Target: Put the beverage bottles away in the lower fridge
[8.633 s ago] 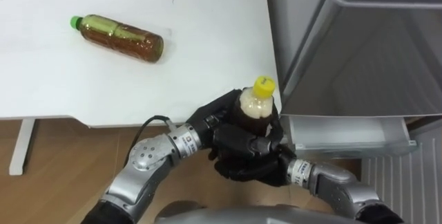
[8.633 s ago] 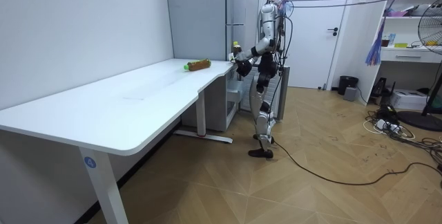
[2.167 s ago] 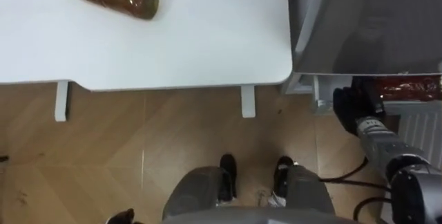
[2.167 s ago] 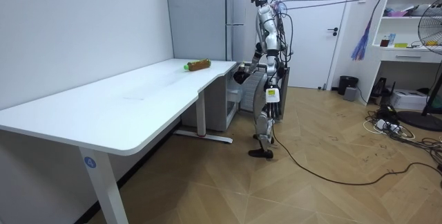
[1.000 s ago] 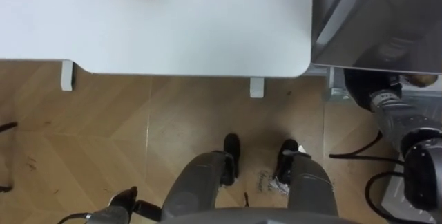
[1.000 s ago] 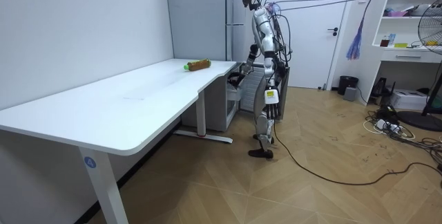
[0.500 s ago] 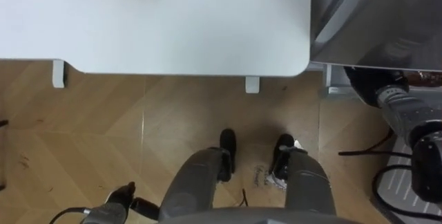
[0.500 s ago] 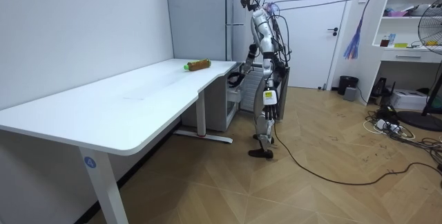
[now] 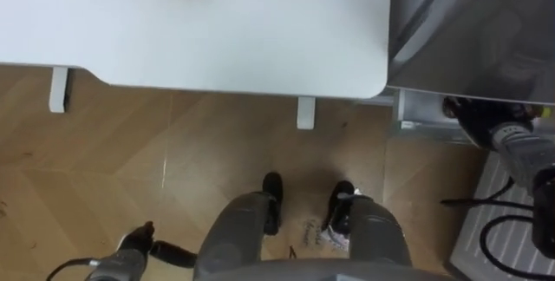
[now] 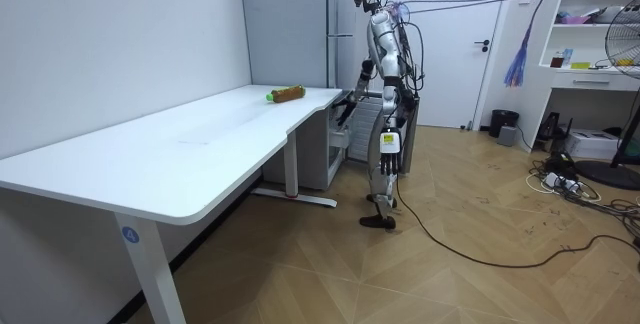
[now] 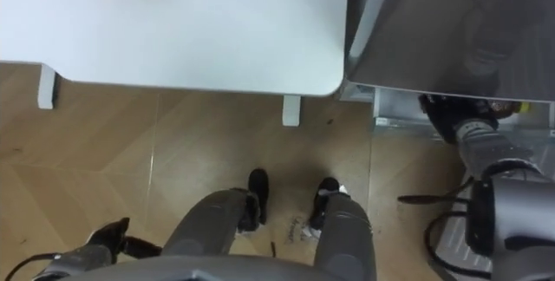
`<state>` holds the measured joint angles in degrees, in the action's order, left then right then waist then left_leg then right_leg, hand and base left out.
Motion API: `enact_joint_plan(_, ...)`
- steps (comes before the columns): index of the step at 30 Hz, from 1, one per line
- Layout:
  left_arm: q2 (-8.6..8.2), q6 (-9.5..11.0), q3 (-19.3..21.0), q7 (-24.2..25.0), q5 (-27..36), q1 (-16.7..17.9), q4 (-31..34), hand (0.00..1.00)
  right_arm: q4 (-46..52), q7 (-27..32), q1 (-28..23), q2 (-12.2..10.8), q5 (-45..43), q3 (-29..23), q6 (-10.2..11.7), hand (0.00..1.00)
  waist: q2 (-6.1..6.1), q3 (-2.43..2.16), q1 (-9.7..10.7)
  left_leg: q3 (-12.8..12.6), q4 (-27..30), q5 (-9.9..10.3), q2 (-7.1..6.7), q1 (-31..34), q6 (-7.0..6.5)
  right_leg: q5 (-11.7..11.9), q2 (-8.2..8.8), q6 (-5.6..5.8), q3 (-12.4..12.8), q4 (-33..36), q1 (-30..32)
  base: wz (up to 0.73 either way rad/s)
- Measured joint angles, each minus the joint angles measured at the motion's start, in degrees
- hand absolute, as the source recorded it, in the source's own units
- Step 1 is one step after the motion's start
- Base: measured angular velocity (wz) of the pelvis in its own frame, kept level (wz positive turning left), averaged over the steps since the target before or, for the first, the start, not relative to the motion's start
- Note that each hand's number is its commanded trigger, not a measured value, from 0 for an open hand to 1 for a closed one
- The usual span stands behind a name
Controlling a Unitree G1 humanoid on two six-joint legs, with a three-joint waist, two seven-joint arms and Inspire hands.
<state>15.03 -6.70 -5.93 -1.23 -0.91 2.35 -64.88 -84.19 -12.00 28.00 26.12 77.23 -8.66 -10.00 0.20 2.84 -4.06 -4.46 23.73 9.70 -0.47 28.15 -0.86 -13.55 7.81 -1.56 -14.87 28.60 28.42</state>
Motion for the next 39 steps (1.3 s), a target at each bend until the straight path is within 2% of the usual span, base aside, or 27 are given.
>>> enact_joint_plan(3, 0.17, 0.28, 1.83, -0.97, -2.04, 0.45, 1.35, 0.00, -2.79, 0.41, -0.85, 0.04, -0.51, -0.10, -0.16, 0.00, -0.62, -0.28, 0.43, -0.17, -0.53, 0.00, -0.15, -2.17, -0.02, 0.28, -0.11, 0.41, -0.51, -1.30, -2.65, 0.06)
enact_joint_plan(4, 0.17, 0.29, 2.59, -1.09, -3.31, 0.54, 1.36, 0.00, -2.82, 0.43, -2.03, 0.04, -0.53, -0.11, -0.41, 0.00, -0.76, -0.50, 0.42, -0.26, -1.38, -0.01, -0.21, -3.62, -0.03, 0.43, -0.31, 0.66, -0.61, -2.26, -4.16, 0.00)
enact_joint_plan(7, 0.41, 0.30, 4.77, -2.34, -3.86, 1.95, 2.82, 0.00, -2.66, -0.04, -6.78, 0.03, -0.83, -0.44, -1.31, 0.00, -1.30, -1.43, 0.51, -0.31, -4.35, -0.20, -0.11, -8.10, -0.33, 1.27, -1.20, 1.20, -1.13, -6.23, -9.25, 0.01)
enact_joint_plan(8, 0.45, 0.23, 5.88, -2.75, -3.94, 2.79, 3.36, 0.00, -2.57, -0.08, -8.43, 0.02, -1.11, -0.58, -1.38, 0.00, -1.85, -1.80, 0.58, -0.66, -5.54, -0.20, -0.04, -10.26, -0.34, 1.54, -1.48, 1.38, -1.04, -7.57, -11.24, -0.12)
enact_joint_plan(10, 0.38, -0.08, 7.95, -2.92, -4.12, 3.67, 4.35, 0.00, -0.74, -0.23, -11.95, -0.12, -2.45, -1.85, -1.31, 0.00, -2.49, -2.16, 1.16, -0.78, -6.99, -0.20, 0.06, -13.31, -0.34, 2.01, -1.99, 1.73, -1.10, -10.20, -14.91, -0.03)
enact_joint_plan(11, 0.38, -0.01, 8.20, -3.33, -4.11, 4.08, 4.75, 0.00, -0.23, -0.79, -14.07, -0.20, -2.37, -1.88, -1.21, 0.00, -3.06, -2.56, 1.61, -0.82, -7.87, -0.20, 0.05, -15.28, -0.34, 2.17, -2.19, 1.90, -1.17, -11.55, -17.13, 0.04)
enact_joint_plan(13, -0.01, 0.00, 9.20, -3.34, -4.17, 4.60, 5.74, 0.00, 0.20, -1.41, -16.55, -0.24, -2.84, -2.56, -1.17, 0.00, -3.74, -2.81, 2.68, -0.98, -8.96, -0.20, 0.02, -18.18, -0.34, 2.51, -2.55, 2.17, -1.05, -13.20, -20.37, -0.02)
enact_joint_plan(15, -0.21, 0.48, 10.18, -3.36, -4.21, 5.27, 7.09, 0.00, 2.18, -1.43, -19.96, -0.56, -3.90, -3.96, -0.88, 0.00, -4.41, -2.86, 3.21, -1.10, -10.69, -0.20, 0.02, -21.50, -0.34, 2.72, -2.93, 2.27, -0.64, -14.77, -23.56, -0.07)
enact_joint_plan(16, -0.31, 0.85, 10.88, -3.70, -4.21, 5.31, 7.01, 0.00, 3.57, -1.48, -21.91, -1.35, -4.47, -4.15, 0.02, 0.00, -4.77, -3.02, 3.50, -1.15, -11.64, -0.19, 0.04, -23.12, -0.33, 2.72, -3.06, 2.29, -0.68, -15.24, -24.99, -0.06)
enact_joint_plan(17, -0.60, 0.89, 11.66, -3.77, -4.21, 5.31, 7.02, 0.00, 4.05, -1.83, -23.87, -2.32, -5.51, -4.65, 0.69, 0.00, -5.02, -3.08, 4.06, -1.34, -12.43, -0.18, 0.11, -24.74, -0.31, 2.86, -3.34, 2.31, -0.86, -16.32, -26.55, -0.06)
enact_joint_plan(22, -1.79, 0.84, 12.75, -3.80, -3.54, 5.96, 6.87, 0.00, 3.96, -1.09, -29.74, -6.14, -10.88, -5.20, 0.54, 0.00, -4.94, -3.01, 4.68, -1.67, -14.37, 0.15, 0.61, -28.42, 0.15, 3.18, -4.29, 2.20, 0.42, -18.46, -29.67, -0.11)
enact_joint_plan(26, -3.51, 0.87, 14.73, -4.35, -3.65, 6.40, 4.18, 0.00, 3.82, -0.65, -32.24, -9.64, -23.31, -5.10, 0.64, 0.00, -4.18, -2.98, 5.29, -1.67, -14.74, 0.33, 0.76, -29.83, 0.40, 3.22, -4.64, 2.18, 0.70, -18.95, -30.58, -0.06)
enact_joint_plan(28, -3.78, 0.83, 15.37, -4.36, -3.79, 7.42, 4.14, 0.00, 3.82, -0.55, -32.74, -10.92, -30.38, -4.93, 0.62, 0.00, -3.94, -2.96, 5.27, -1.85, -14.90, 0.36, 0.86, -30.00, 0.44, 3.27, -4.75, 2.09, 0.80, -18.89, -30.62, -0.08)
enact_joint_plan(31, -3.83, 0.78, 16.52, -4.81, -3.79, 7.69, 3.47, 0.00, 4.37, 0.64, -33.11, -13.01, -41.79, -1.22, 0.70, 0.00, -3.71, -2.92, 5.01, -1.99, -15.05, 0.41, 0.98, -30.16, 0.52, 3.31, -4.97, 2.03, 1.63, -19.00, -30.63, -0.07)
enact_joint_plan(33, -4.25, 0.66, 16.48, -5.08, -3.78, 6.91, 0.67, 0.00, 4.39, 1.33, -33.00, -14.35, -48.41, 2.38, 0.75, 0.00, -3.52, -2.72, 3.60, -3.22, -15.47, 0.55, 1.19, -31.14, 0.59, 3.38, -5.23, 1.94, 3.23, -18.94, -30.84, -0.28)
enact_joint_plan(37, -4.83, 0.28, 16.49, -6.07, -4.50, 7.42, -1.49, 0.00, 4.60, 3.16, -32.39, -15.20, -56.10, 3.05, 1.62, 0.00, -3.40, -2.56, 3.53, -3.50, -15.30, 1.13, 1.28, -31.90, 0.62, 3.38, -5.46, 1.95, 3.86, -19.09, -31.45, -0.10)
enact_joint_plan(39, -5.26, -0.77, 16.44, -6.13, -5.74, 7.61, -1.93, 0.00, 6.21, 4.28, -32.31, -15.24, -60.15, 4.14, 1.89, 0.00, -3.31, -2.58, 3.50, -3.73, -15.13, 1.35, 1.31, -31.86, 0.60, 3.39, -5.49, 1.96, 3.98, -19.11, -31.46, -0.06)
